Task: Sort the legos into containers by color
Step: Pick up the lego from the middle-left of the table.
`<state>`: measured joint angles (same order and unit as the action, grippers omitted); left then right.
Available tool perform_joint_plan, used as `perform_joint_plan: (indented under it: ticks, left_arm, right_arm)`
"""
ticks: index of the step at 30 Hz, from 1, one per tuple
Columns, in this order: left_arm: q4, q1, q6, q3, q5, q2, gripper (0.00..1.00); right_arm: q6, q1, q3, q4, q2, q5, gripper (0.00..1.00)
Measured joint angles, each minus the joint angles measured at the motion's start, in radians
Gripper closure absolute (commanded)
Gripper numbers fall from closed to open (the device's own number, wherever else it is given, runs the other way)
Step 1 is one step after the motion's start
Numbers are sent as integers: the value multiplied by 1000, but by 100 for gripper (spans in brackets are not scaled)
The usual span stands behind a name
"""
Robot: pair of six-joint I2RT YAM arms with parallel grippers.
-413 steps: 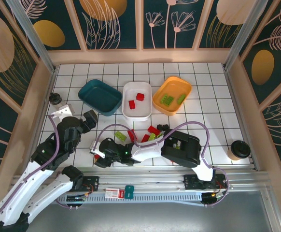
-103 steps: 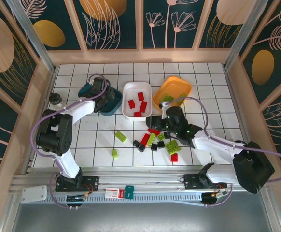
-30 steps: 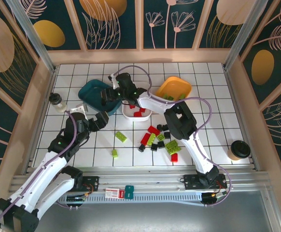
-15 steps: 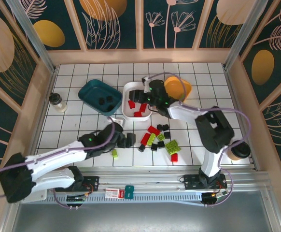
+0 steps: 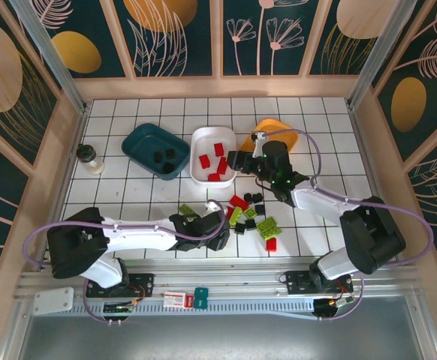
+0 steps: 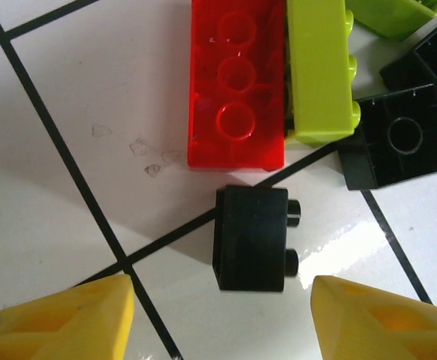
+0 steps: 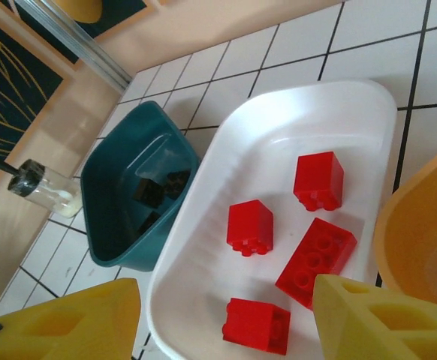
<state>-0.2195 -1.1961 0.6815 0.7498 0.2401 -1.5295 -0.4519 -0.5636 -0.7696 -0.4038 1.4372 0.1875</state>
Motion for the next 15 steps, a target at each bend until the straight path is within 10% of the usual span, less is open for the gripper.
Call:
perform_joint_plan:
  ticks: [15]
  left_arm:
    - [37, 0, -50, 53, 10, -77, 78]
  right_arm:
    - [-4, -1, 133, 17, -259, -32, 36]
